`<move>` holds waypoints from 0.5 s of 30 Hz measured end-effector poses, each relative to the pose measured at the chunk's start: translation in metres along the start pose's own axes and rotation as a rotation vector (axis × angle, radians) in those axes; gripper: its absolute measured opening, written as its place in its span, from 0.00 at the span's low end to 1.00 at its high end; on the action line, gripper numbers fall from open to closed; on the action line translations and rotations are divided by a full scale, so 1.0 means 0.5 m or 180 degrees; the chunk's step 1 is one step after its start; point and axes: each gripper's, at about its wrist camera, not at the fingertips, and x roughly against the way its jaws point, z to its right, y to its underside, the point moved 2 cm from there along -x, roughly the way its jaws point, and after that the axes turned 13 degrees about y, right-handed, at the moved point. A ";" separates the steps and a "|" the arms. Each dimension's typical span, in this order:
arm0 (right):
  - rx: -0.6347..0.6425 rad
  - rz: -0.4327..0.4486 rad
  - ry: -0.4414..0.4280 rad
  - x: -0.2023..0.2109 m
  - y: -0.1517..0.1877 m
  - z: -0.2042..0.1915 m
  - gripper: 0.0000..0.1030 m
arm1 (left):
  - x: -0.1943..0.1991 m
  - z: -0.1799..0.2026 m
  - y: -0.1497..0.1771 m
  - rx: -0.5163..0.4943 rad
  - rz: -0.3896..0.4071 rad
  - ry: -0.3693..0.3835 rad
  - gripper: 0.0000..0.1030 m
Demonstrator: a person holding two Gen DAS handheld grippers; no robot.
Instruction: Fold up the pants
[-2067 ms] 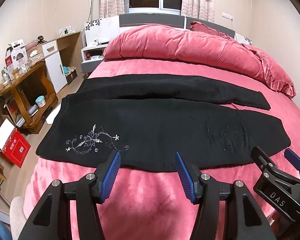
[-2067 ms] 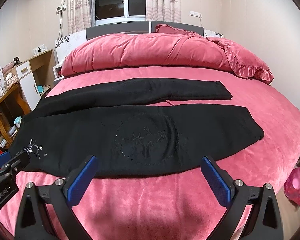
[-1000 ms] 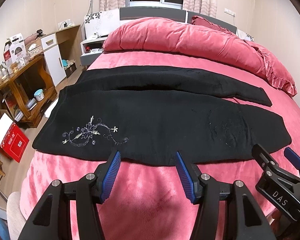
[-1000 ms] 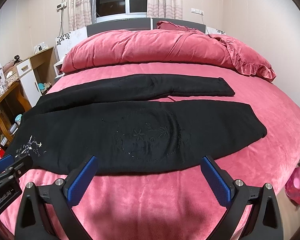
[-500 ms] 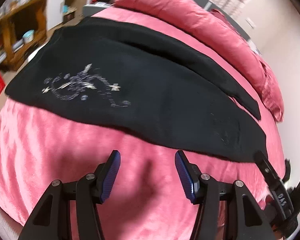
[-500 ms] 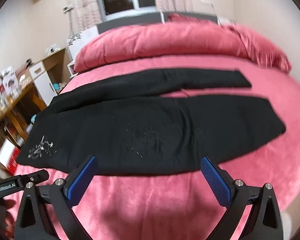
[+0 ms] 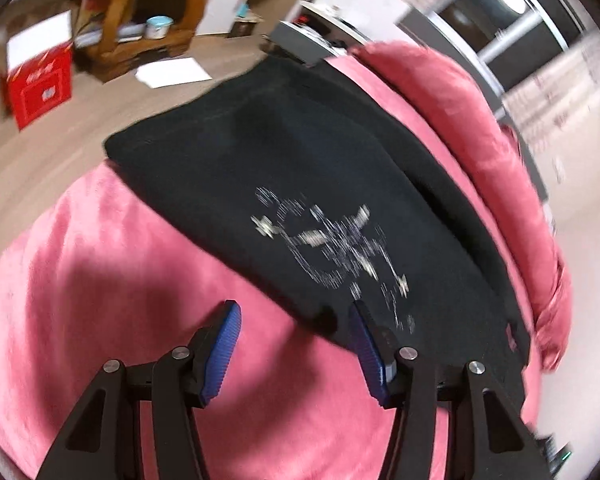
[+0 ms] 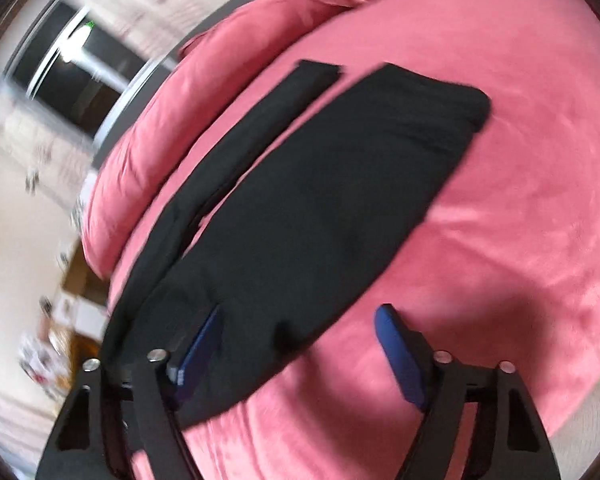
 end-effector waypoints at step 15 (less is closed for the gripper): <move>-0.0687 -0.0078 -0.0602 -0.089 -0.099 0.098 0.24 | -0.021 -0.081 -0.069 0.0363 0.0375 0.0587 0.54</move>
